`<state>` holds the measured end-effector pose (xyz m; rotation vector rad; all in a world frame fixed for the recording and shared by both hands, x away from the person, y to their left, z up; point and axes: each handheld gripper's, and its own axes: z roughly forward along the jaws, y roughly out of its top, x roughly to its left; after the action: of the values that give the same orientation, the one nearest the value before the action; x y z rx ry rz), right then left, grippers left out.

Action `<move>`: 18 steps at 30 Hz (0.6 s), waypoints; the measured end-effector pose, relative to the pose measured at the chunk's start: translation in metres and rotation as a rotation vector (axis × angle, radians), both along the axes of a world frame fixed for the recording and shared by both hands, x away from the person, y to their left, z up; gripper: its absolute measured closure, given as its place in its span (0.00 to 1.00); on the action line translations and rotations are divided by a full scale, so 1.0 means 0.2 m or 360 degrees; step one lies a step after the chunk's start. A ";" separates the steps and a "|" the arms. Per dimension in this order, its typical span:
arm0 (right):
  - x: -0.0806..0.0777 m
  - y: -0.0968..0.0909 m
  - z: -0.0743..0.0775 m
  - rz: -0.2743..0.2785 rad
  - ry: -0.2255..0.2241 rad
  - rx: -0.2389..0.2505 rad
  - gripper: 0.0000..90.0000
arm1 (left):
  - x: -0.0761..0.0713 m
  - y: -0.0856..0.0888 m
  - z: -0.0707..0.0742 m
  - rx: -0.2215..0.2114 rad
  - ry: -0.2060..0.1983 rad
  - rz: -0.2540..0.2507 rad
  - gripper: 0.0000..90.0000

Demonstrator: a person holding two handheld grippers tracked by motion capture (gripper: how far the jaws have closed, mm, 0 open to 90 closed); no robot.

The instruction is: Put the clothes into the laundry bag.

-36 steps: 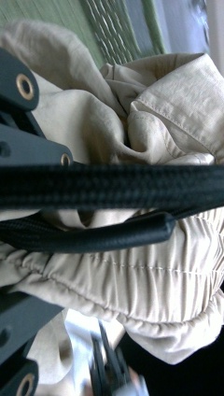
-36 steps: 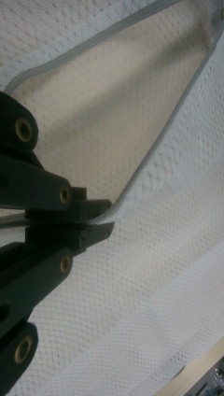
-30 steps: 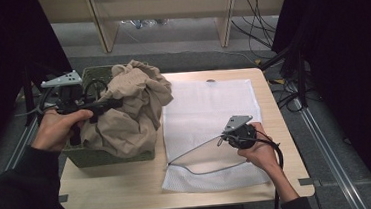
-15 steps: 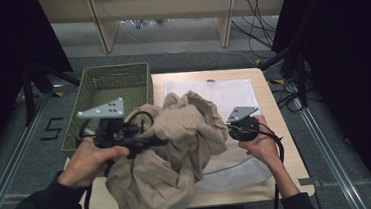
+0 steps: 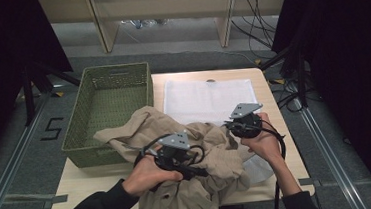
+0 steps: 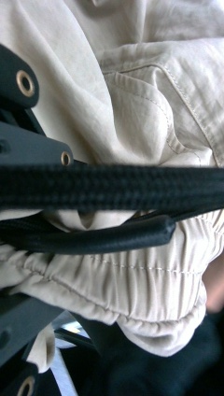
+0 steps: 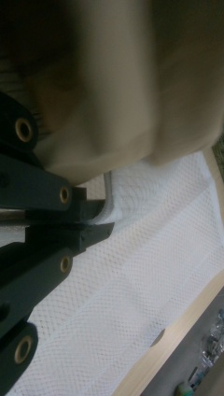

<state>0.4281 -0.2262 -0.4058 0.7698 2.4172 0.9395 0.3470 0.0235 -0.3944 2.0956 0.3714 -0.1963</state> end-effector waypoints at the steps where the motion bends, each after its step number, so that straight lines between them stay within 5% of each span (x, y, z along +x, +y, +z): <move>1: 0.00 0.00 0.00 -0.0005 -0.0008 0.0008 1.00 | 0.01 -0.03 -0.04 0.0012 0.0022 -0.0001 0.77; 4: -0.01 0.00 0.02 0.0040 -0.0042 -0.0002 1.00 | 0.04 -0.11 -0.13 0.0166 -0.0124 0.0005 0.77; 7: -0.03 0.01 0.04 0.0042 -0.0049 0.0007 1.00 | 0.09 -0.14 -0.18 0.0189 -0.0065 0.0105 0.77; 11: -0.05 0.02 0.07 0.0064 -0.0070 0.0006 1.00 | 0.18 -0.16 -0.17 0.0196 -0.0069 0.0254 0.77; 14: -0.06 0.02 0.09 0.0062 -0.0087 0.0016 1.00 | 0.23 -0.17 -0.12 0.0246 -0.0206 0.0356 0.76; 16: -0.07 0.02 0.10 0.0076 -0.0112 0.0015 1.00 | 0.25 -0.19 -0.11 0.0234 -0.0211 0.0384 0.76; 18: -0.07 0.02 0.12 0.0077 -0.0119 0.0017 1.00 | 0.27 -0.20 -0.12 0.0312 -0.0317 0.0418 0.76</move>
<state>0.4133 -0.2213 -0.3824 0.6705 2.3775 0.9833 0.4002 -0.0170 -0.4194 2.2082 0.5575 0.2101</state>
